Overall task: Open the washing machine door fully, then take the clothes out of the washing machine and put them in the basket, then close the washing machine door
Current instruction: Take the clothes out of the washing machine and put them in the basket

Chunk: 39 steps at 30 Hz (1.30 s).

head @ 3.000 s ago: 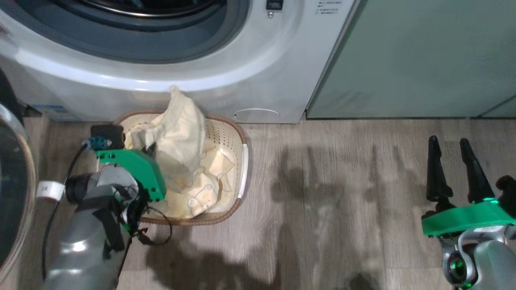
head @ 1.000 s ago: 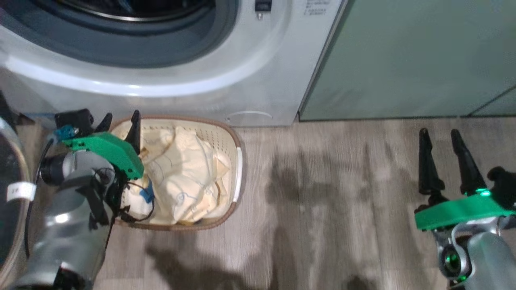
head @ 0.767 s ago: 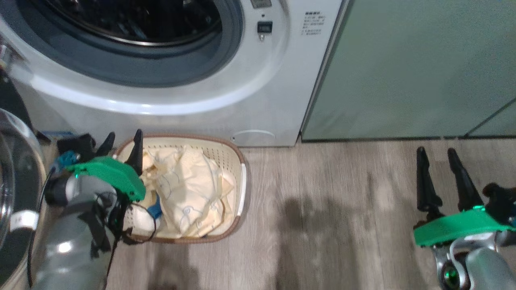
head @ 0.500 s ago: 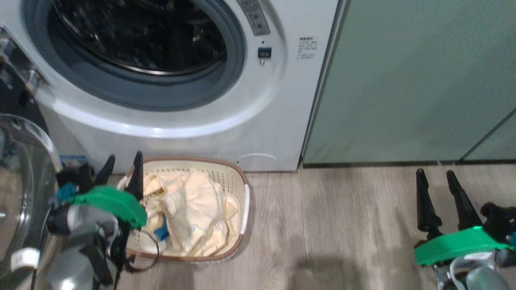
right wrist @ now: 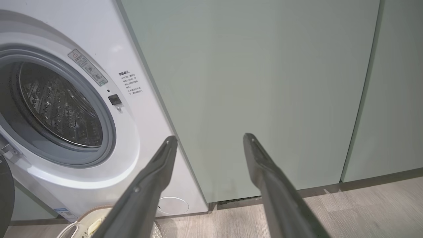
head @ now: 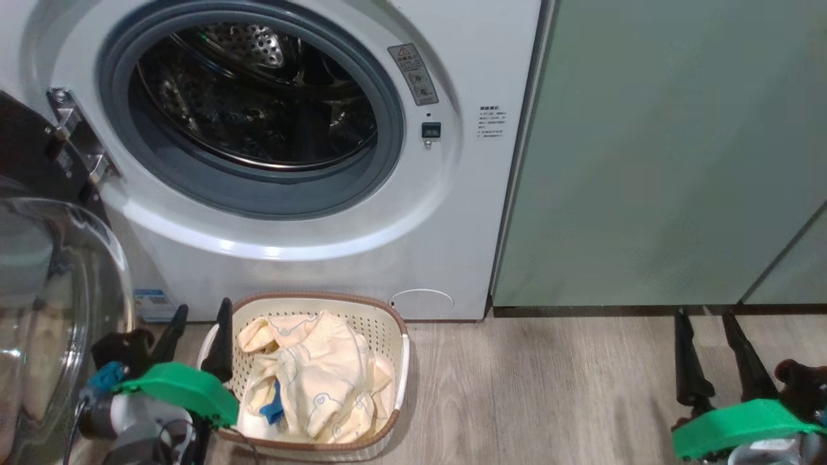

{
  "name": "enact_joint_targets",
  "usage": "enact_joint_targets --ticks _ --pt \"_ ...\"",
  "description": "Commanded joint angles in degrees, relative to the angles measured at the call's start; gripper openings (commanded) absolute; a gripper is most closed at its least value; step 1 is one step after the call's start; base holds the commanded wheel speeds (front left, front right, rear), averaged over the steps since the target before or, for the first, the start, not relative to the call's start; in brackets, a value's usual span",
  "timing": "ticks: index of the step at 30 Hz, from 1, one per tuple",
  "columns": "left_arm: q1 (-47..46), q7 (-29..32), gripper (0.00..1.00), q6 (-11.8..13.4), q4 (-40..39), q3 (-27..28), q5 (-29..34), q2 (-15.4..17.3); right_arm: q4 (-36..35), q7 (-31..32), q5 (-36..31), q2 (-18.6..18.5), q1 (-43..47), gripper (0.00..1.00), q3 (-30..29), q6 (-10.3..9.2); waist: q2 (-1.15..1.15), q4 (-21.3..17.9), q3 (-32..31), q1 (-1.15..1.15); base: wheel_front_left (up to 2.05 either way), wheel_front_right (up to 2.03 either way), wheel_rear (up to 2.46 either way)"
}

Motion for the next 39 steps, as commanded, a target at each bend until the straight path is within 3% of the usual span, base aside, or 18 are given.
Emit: enact_joint_targets --ticks 1,39 --pt "-1.5 -0.5 1.0 -0.2 -2.1 2.0 0.7 0.9 -2.0 -0.5 -0.5 -1.2 -0.9 1.0 0.7 0.0 -0.01 0.0 -0.2 0.01 0.0 0.0 0.0" --pt "0.1 -0.5 1.0 -0.5 -3.7 -0.2 0.1 2.0 -2.1 -0.5 -1.0 -1.1 -0.3 1.0 -0.3 0.0 -0.01 0.6 -1.4 0.01 0.0 0.0 0.0"
